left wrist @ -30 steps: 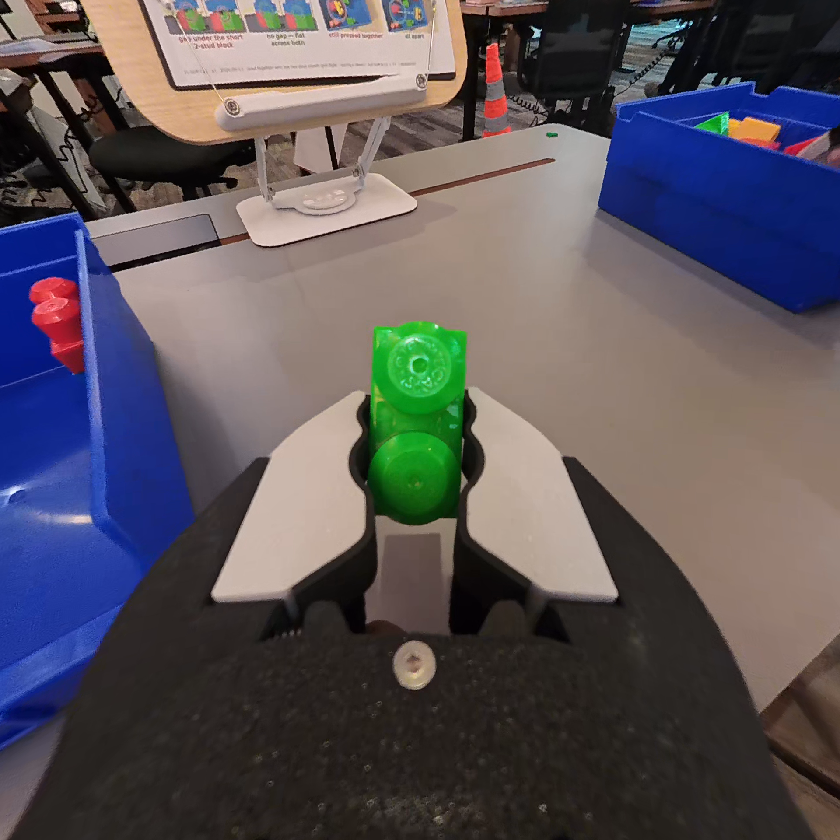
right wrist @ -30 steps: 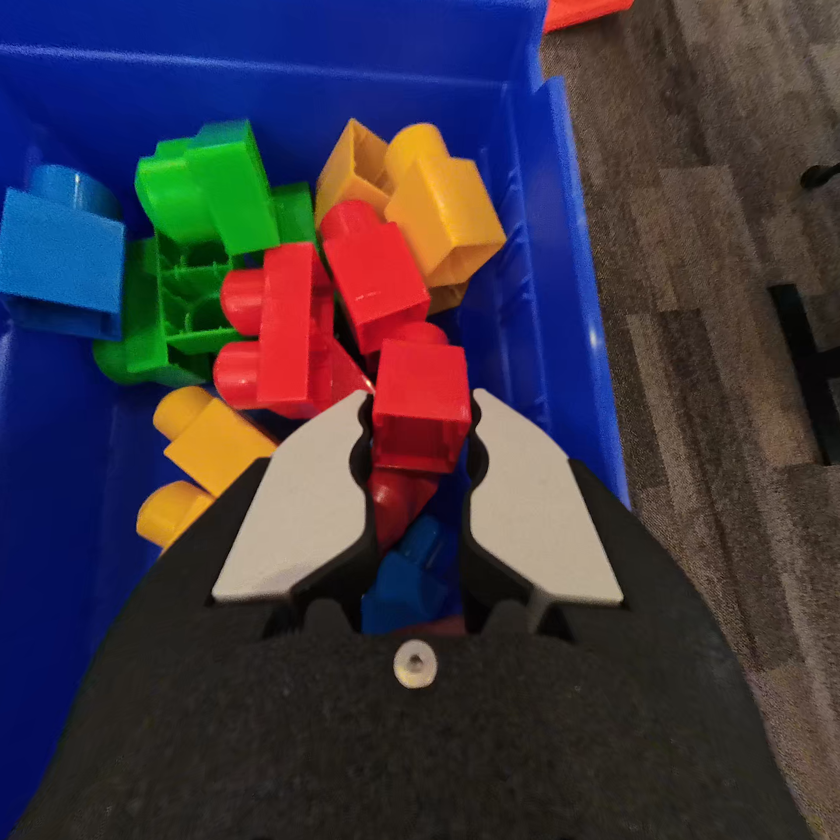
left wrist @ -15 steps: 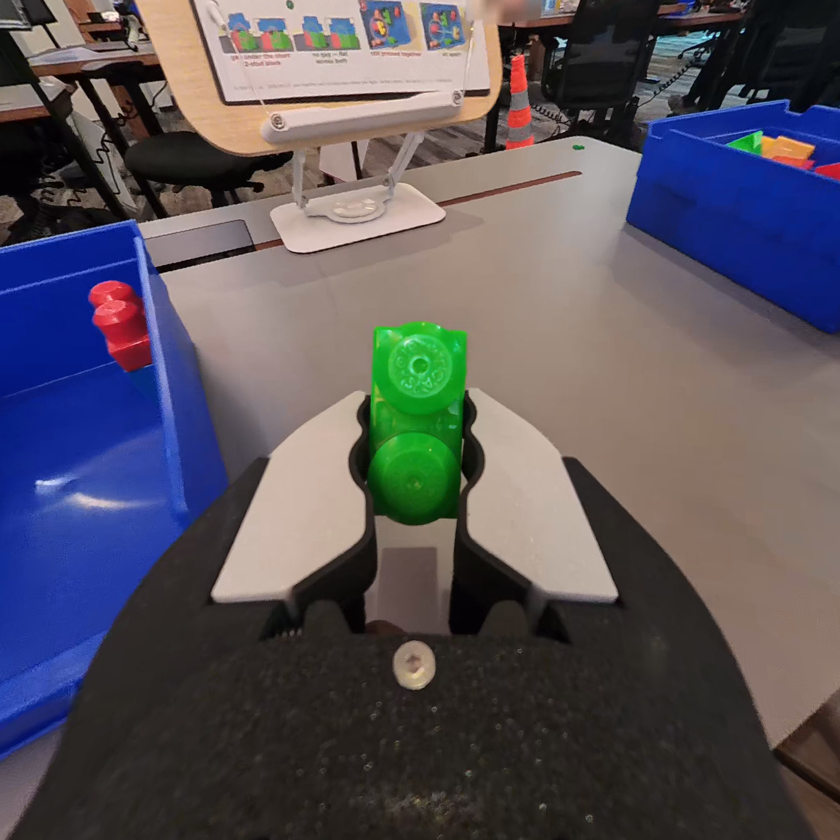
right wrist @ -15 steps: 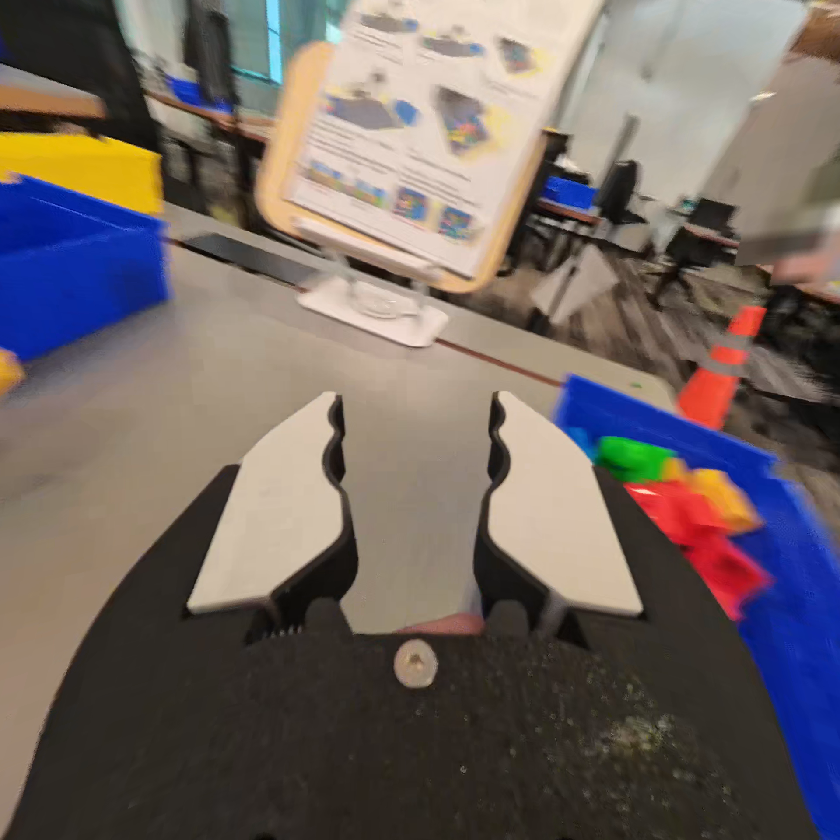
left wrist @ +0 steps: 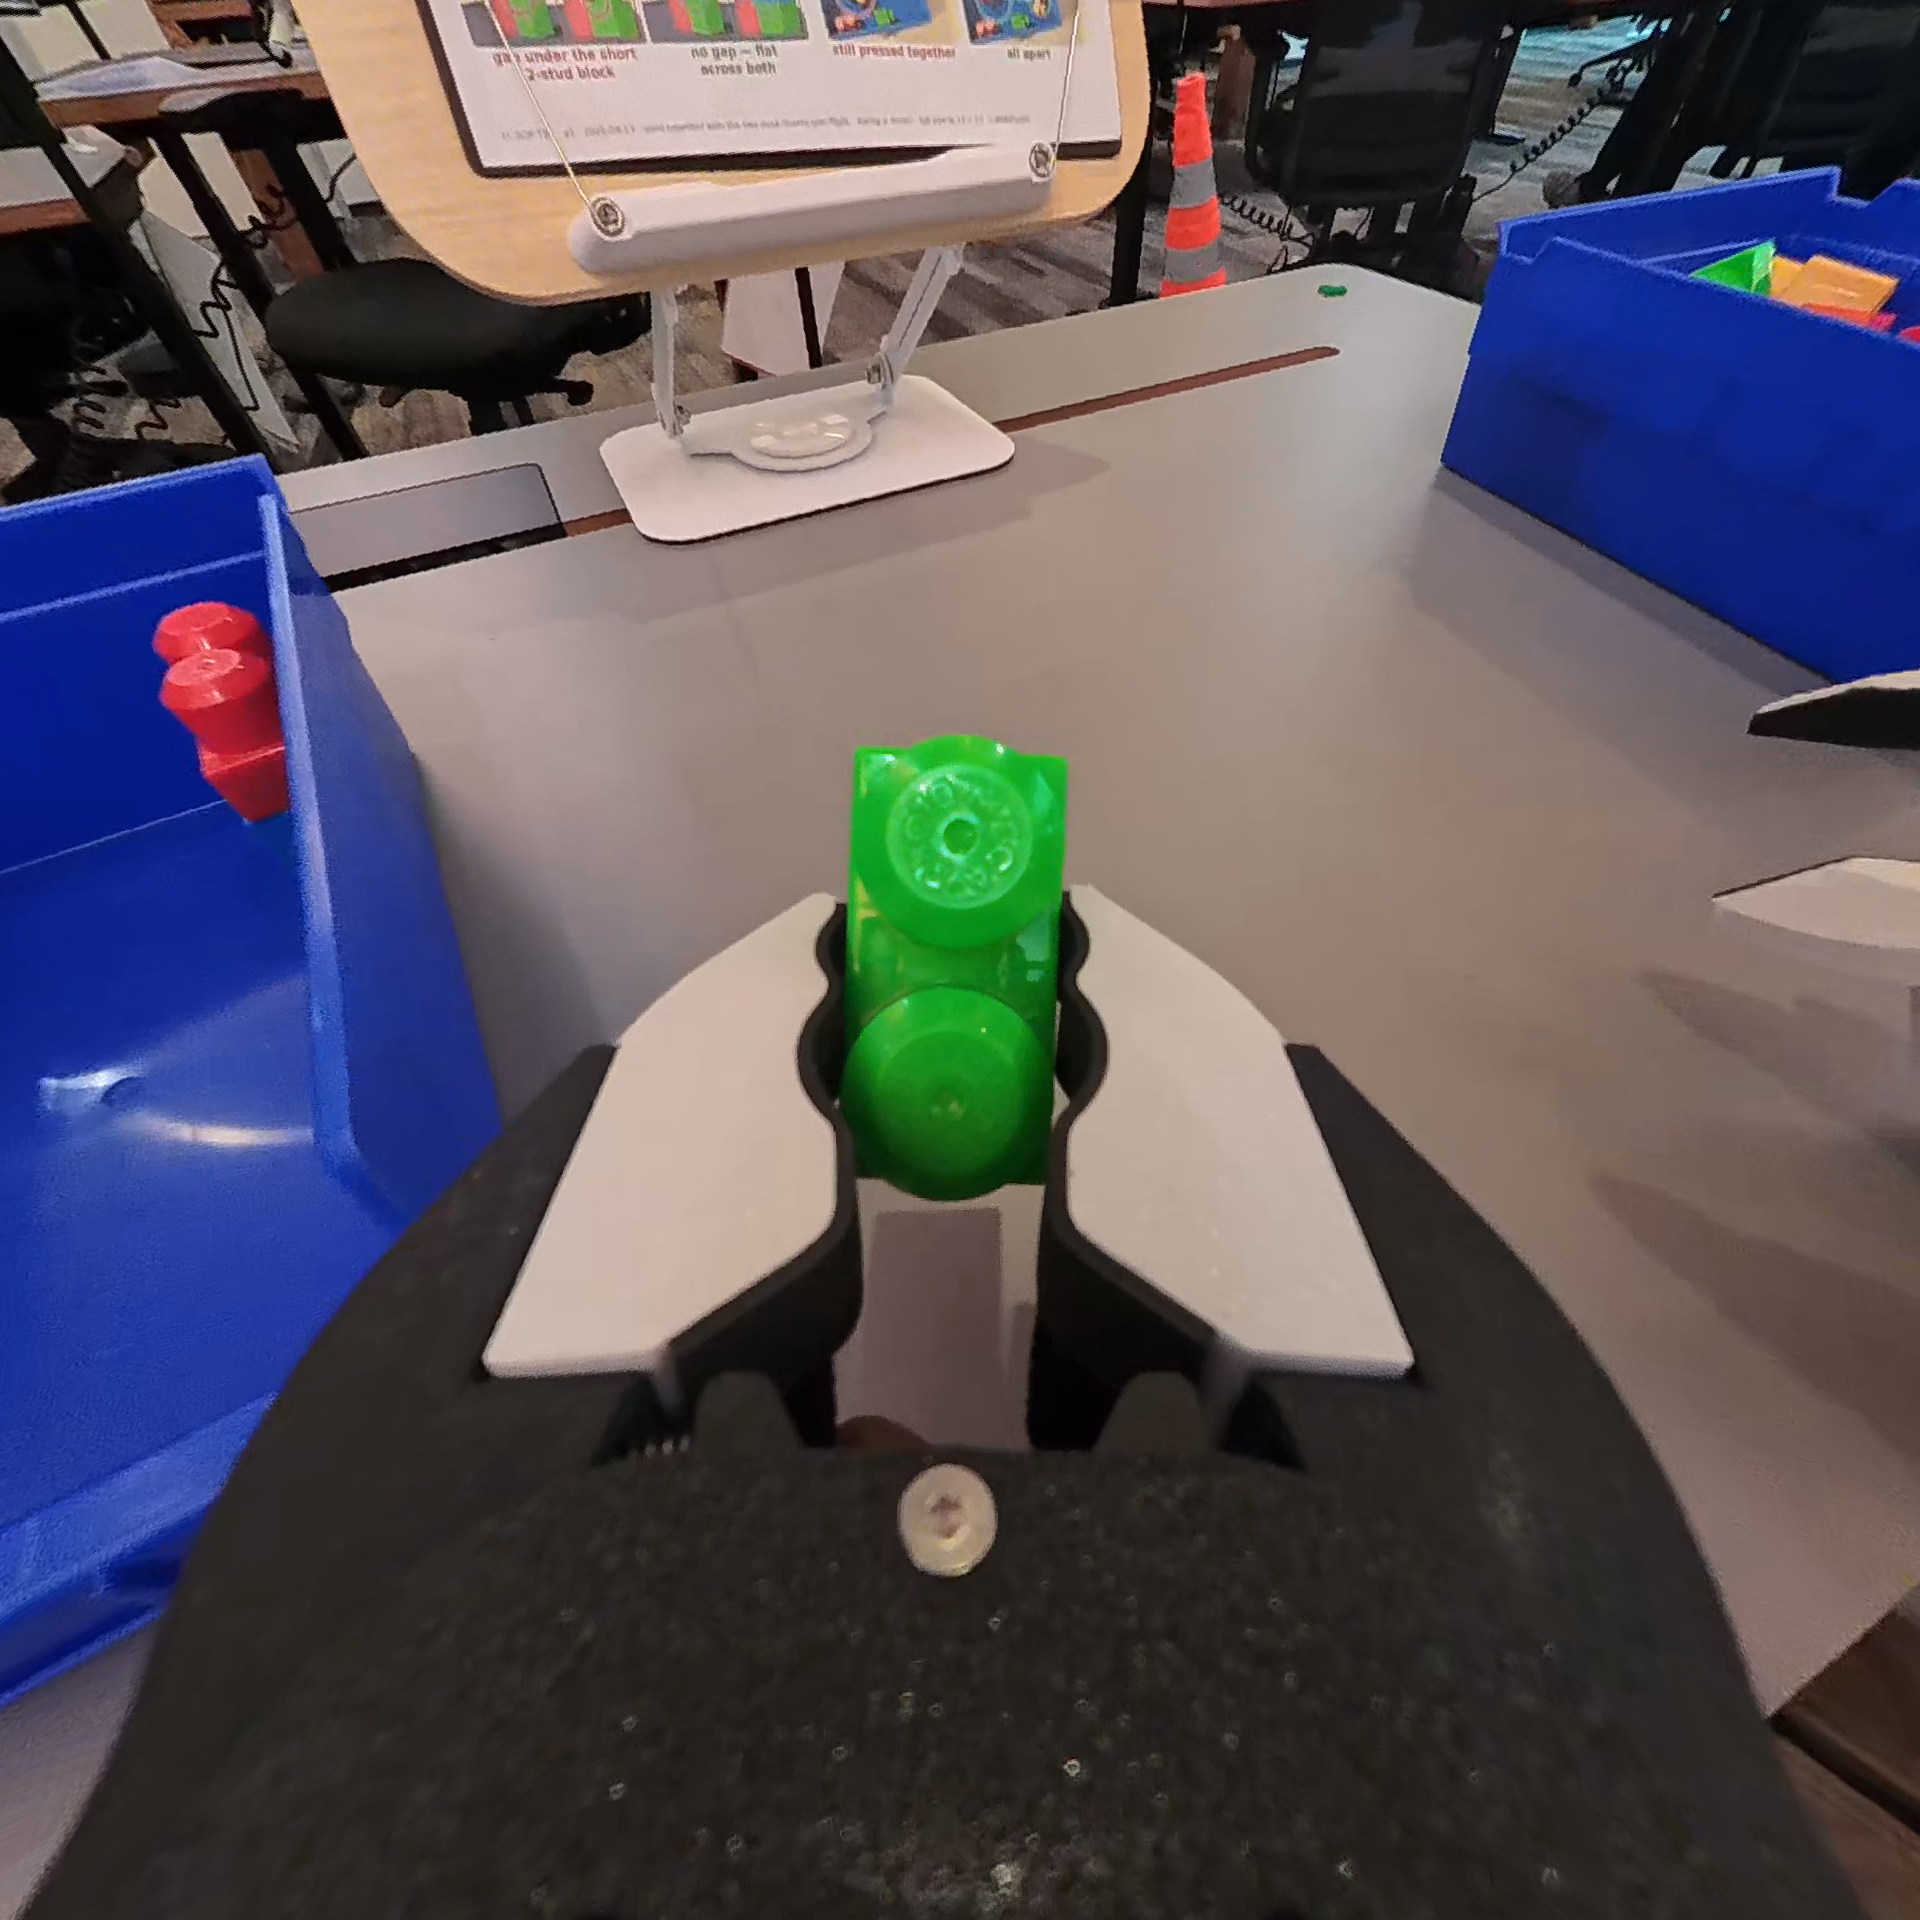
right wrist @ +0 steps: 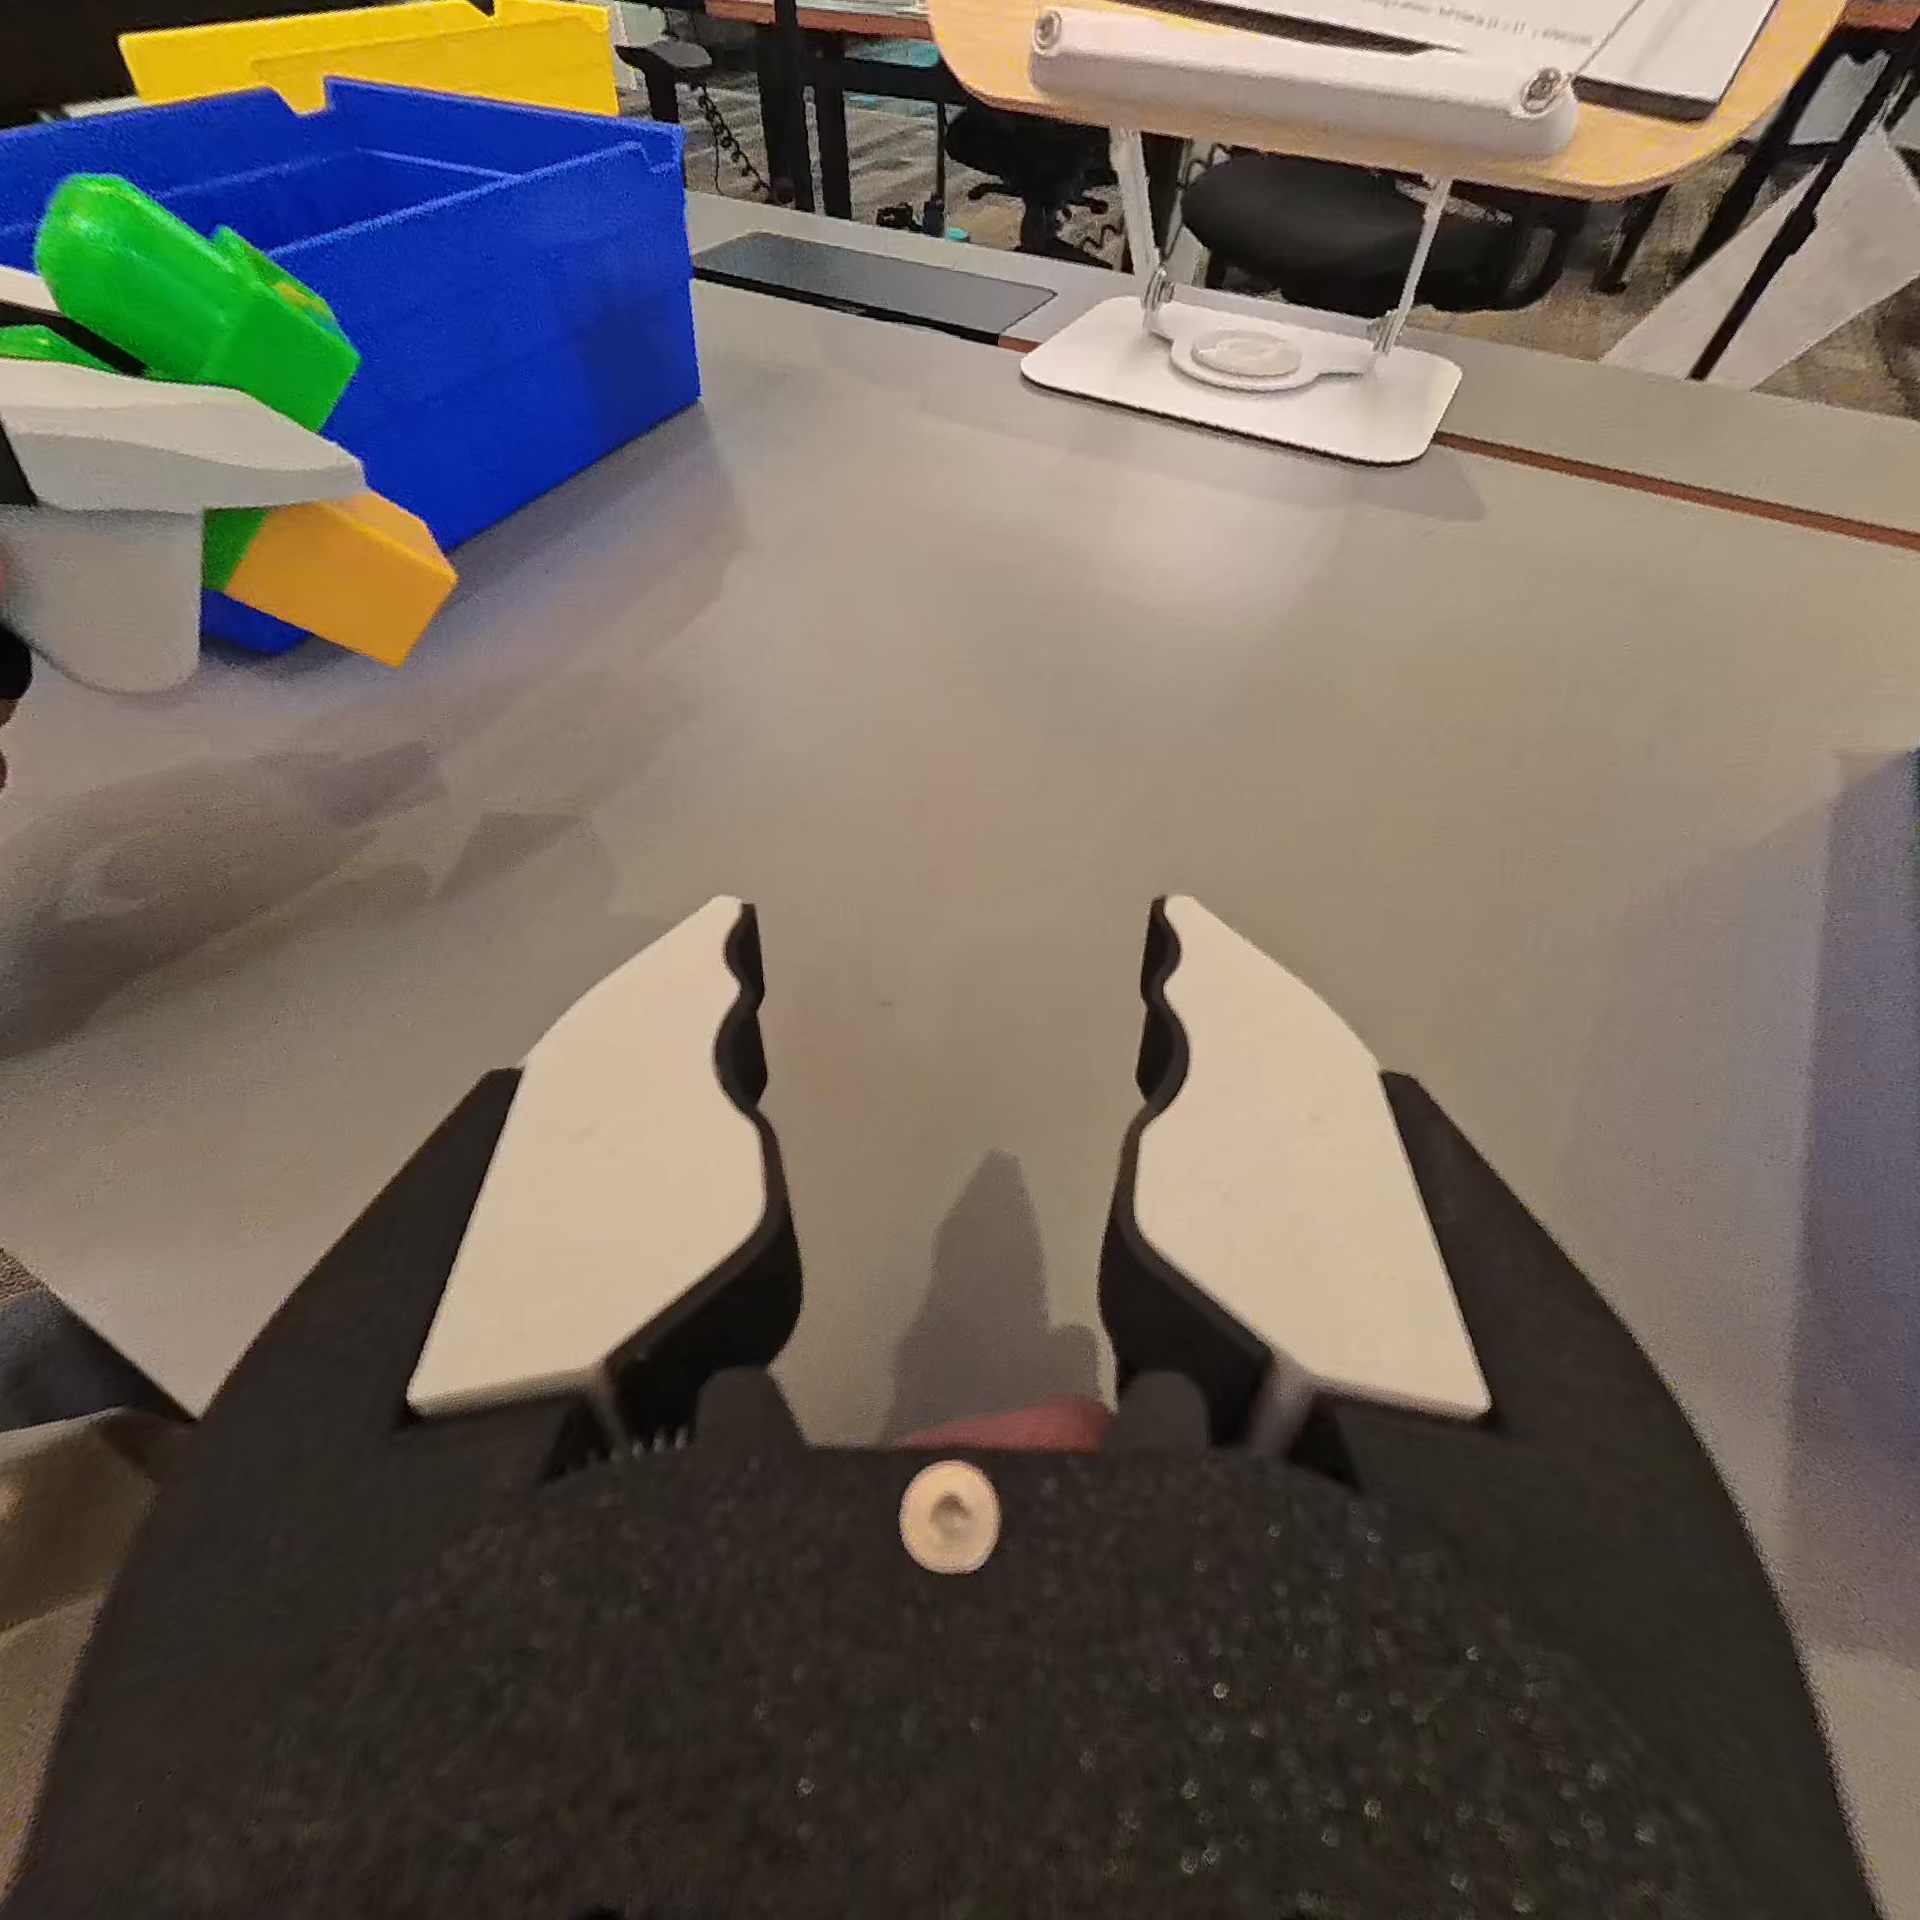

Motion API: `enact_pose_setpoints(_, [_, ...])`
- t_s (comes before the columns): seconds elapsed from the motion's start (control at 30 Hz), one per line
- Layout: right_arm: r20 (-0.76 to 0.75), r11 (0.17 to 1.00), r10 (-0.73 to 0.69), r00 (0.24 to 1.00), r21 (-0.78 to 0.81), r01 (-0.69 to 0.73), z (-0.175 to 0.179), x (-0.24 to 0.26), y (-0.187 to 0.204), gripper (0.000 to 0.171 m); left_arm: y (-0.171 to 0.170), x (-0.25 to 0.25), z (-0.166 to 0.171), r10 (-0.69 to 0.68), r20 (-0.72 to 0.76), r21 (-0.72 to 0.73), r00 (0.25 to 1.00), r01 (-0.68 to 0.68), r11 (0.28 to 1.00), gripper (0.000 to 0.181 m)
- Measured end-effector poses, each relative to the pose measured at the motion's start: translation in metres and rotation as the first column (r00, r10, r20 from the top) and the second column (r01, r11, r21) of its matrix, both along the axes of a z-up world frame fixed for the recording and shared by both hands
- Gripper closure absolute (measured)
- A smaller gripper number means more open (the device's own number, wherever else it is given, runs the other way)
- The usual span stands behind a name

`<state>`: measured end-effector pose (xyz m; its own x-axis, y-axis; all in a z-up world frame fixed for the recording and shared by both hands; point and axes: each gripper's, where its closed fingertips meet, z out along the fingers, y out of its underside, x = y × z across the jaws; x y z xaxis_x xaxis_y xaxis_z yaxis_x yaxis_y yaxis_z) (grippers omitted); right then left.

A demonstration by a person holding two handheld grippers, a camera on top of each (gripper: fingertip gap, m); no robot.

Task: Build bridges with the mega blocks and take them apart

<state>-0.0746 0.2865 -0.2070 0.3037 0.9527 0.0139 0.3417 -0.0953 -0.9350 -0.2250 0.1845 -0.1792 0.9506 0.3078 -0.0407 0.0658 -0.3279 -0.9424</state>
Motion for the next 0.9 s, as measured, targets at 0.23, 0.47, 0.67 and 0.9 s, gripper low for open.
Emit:
enact_pose_setpoints(0.23, [-0.024, 0.991, 0.130, 0.991, -0.014, -0.130, 0.012, -0.012, -0.005, 0.102, 0.011, 0.009, 0.016, -0.132, 0.042, 0.048, 0.990, 0.130, 0.990, 0.145])
enact_pose_setpoints(0.47, [-0.234, 0.740, 0.643, 0.729, -0.055, -0.671, 0.080, -0.052, -0.059, 0.105, 0.037, 0.075, 0.089, -0.659, 0.152, 0.278, 0.737, 0.608, 0.744, 0.145])
enact_pose_setpoints(0.67, [-0.279, 0.582, 0.773, 0.570, -0.046, -0.812, 0.100, -0.065, -0.083, 0.123, 0.044, 0.114, 0.106, -0.867, 0.129, 0.340, 0.481, 0.800, 0.495, 0.145])
enact_pose_setpoints(0.9, [-0.251, 0.546, 0.804, 0.539, -0.047, -0.837, 0.087, -0.058, -0.084, 0.130, 0.043, 0.120, 0.093, -0.896, 0.140, 0.339, 0.420, 0.830, 0.442, 0.145])
